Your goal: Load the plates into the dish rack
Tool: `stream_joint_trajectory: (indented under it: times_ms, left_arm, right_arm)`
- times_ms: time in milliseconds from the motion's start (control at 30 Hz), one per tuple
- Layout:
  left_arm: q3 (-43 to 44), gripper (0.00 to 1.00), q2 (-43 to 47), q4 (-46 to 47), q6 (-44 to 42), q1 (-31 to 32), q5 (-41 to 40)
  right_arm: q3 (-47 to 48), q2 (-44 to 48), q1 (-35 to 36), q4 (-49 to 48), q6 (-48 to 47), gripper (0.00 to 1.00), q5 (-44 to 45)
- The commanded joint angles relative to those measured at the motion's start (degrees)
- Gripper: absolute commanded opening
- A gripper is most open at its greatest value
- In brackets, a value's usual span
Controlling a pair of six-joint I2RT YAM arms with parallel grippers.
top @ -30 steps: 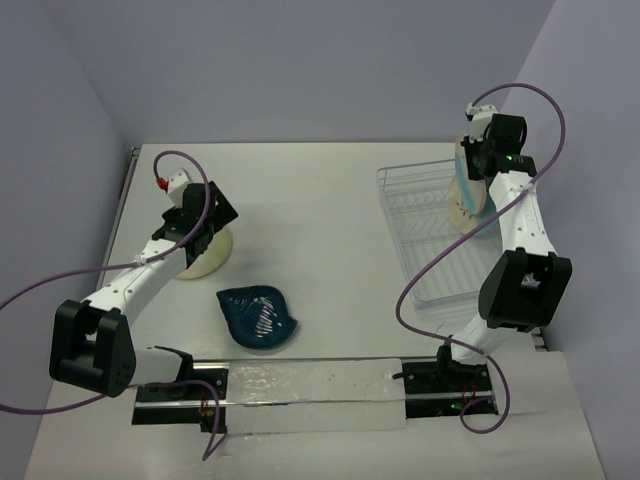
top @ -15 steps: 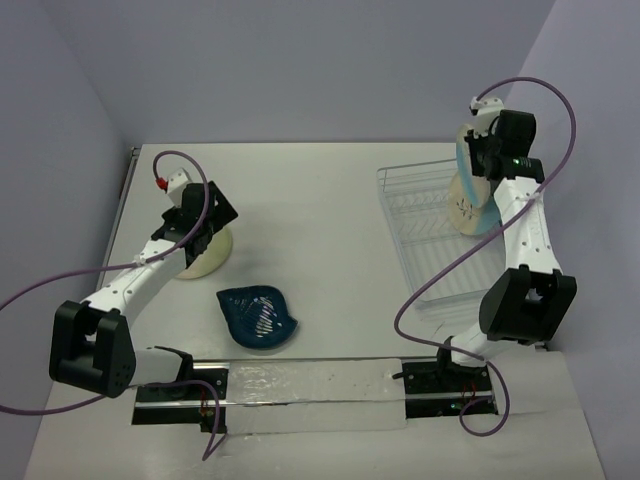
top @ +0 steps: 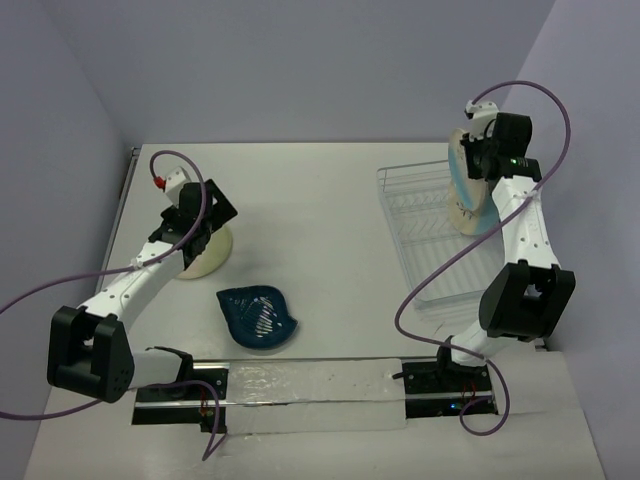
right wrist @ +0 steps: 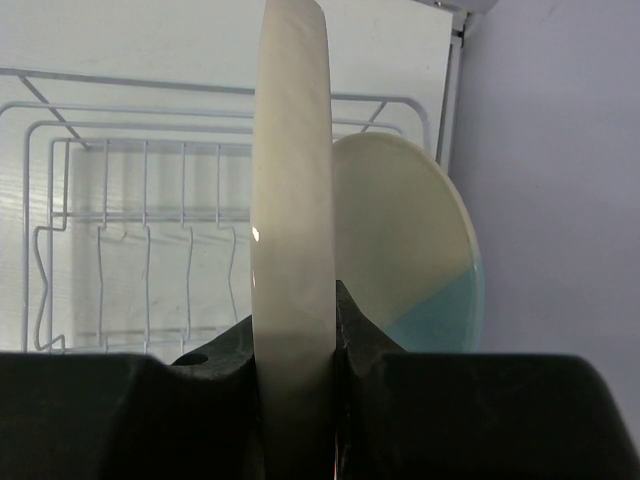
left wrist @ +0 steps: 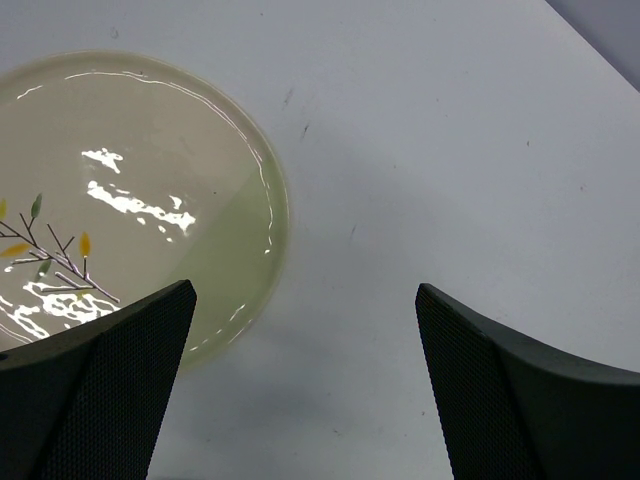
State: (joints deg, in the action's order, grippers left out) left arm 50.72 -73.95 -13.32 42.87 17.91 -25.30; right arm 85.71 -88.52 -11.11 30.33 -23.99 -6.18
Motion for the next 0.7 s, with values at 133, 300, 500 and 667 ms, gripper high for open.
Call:
stream_joint_trajectory:
  times_ms: [133, 300, 500, 667]
  left_arm:
    - [1.68, 0.99, -0.66, 1.10, 0.01, -0.33, -0.09]
    - [2.54, 0.99, -2.60, 0.93, 0.11, -0.33, 0.25]
    - [3.11, 0.99, -3.34, 0.23, 0.28, -0.33, -0.15]
    - [3.21, 0.99, -3.26, 0.00, 0.37, -0.33, -0.33]
  right_arm:
    - [0.25, -1.11, 0.14, -8.45, -2.40, 0.00, 1.97]
    - [-0.10, -2.79, 0.13, -8.70, -3.17, 0.00, 2.48]
    - [-1.24, -3.75, -0.06, -9.12, -3.30, 0.00, 2.57]
    - [-1.60, -5.13, -0.76, -9.76, -2.19, 0.00, 1.01]
